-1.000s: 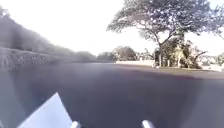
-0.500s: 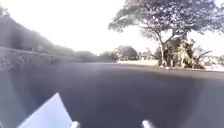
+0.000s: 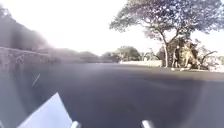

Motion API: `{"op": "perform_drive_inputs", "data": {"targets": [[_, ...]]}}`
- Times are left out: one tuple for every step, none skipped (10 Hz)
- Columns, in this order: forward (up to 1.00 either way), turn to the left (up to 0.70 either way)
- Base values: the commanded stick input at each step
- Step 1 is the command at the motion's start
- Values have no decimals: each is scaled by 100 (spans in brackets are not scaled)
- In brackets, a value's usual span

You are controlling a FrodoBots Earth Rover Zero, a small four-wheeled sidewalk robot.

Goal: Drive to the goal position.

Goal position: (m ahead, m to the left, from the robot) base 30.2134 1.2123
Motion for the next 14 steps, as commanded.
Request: {"op": "perform_drive_inputs", "data": {"targets": [[85, 0], [85, 0], [85, 0], [85, 0], [85, 0], [85, 0], [85, 0], [85, 0], [85, 0], [85, 0], [85, 0], [85, 0], [85, 0], [85, 0]]}}
